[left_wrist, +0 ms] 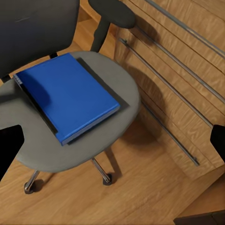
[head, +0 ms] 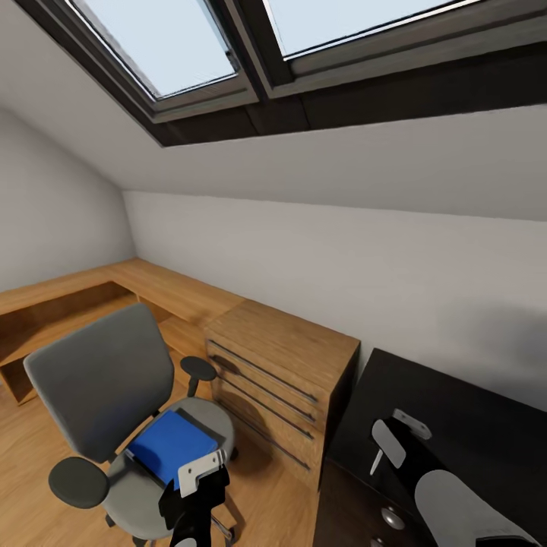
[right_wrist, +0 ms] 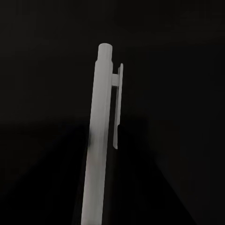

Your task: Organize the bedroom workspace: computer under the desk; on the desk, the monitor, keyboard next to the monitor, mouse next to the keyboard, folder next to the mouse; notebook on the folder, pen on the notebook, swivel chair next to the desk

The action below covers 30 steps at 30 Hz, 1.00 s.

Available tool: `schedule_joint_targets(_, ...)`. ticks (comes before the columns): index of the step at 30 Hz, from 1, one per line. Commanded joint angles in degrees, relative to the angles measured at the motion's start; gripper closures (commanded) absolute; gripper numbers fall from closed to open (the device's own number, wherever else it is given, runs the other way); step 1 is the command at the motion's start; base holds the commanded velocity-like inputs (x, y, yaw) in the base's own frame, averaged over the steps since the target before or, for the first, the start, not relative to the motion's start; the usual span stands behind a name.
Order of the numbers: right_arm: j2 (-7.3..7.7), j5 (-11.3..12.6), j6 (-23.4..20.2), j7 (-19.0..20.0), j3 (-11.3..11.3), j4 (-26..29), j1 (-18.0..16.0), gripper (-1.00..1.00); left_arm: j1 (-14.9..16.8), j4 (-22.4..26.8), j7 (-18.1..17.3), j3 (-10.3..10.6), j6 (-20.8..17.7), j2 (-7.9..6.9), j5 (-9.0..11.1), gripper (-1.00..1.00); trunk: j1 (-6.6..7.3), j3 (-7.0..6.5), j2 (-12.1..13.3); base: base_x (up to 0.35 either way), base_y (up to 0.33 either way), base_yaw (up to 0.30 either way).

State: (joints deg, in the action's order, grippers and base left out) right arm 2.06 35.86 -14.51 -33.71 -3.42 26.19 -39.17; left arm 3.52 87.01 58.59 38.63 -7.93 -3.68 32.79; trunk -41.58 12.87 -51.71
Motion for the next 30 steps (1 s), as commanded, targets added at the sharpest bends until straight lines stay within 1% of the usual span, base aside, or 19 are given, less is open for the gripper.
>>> schedule_joint_targets(1,0.06,0.18,-0.4,-0.39,-0.36,0.12,-0.03,1.0,0.08,0.09,0.39,0.13,-0.5,-0.05,0.08,-1.0,-0.24,0.27,-0.48,0.0,0.0,0.0)
schedule_joint_targets(7,0.05,0.18,-0.3,-0.69,-0.36,0.16,-0.03,1.0,0.08,0.09,0.39,0.13,-0.51,-0.02,0.08,-1.0,-1.55,1.35,-2.89,0.0,0.0,0.0)
schedule_joint_targets(14,0.09,0.18,-0.26,-1.11,-0.36,0.17,-0.03,1.0,0.08,0.09,0.31,0.29,-0.51,-0.08,0.15,-1.0,-1.55,1.35,-2.89,0.0,0.0,0.0)
schedule_joint_targets(19,0.13,0.18,-0.2,-1.87,-0.36,0.24,-0.03,1.0,0.08,0.09,0.3,1.21,-0.51,-0.13,0.17,-1.0,-1.55,1.35,-2.89,0.0,0.0,0.0)
schedule_joint_targets(20,0.14,0.18,-0.16,-2.06,-0.36,0.25,-0.03,1.0,0.08,0.09,0.3,1.74,-0.51,-0.17,0.13,-1.0,-1.55,1.35,-2.89,0.0,0.0,0.0)
schedule_joint_targets(23,0.14,0.18,0.1,-2.1,-0.36,0.26,-0.03,1.0,0.08,0.09,0.3,1.89,-0.51,-0.18,0.13,-1.0,-1.55,1.35,-2.89,0.0,0.0,0.0)
schedule_joint_targets(25,0.09,0.16,1.91,-2.14,-0.36,0.25,-0.03,1.0,0.08,0.09,0.34,2.03,-0.51,-0.18,0.16,-1.0,-1.55,1.35,-2.89,0.0,0.0,0.0)
schedule_joint_targets(30,0.03,0.11,3.15,-2.15,-0.37,0.21,-0.03,1.0,0.08,0.09,0.32,2.06,-0.51,-0.19,0.1,-1.0,-1.55,1.35,-2.89,0.0,0.0,0.0)
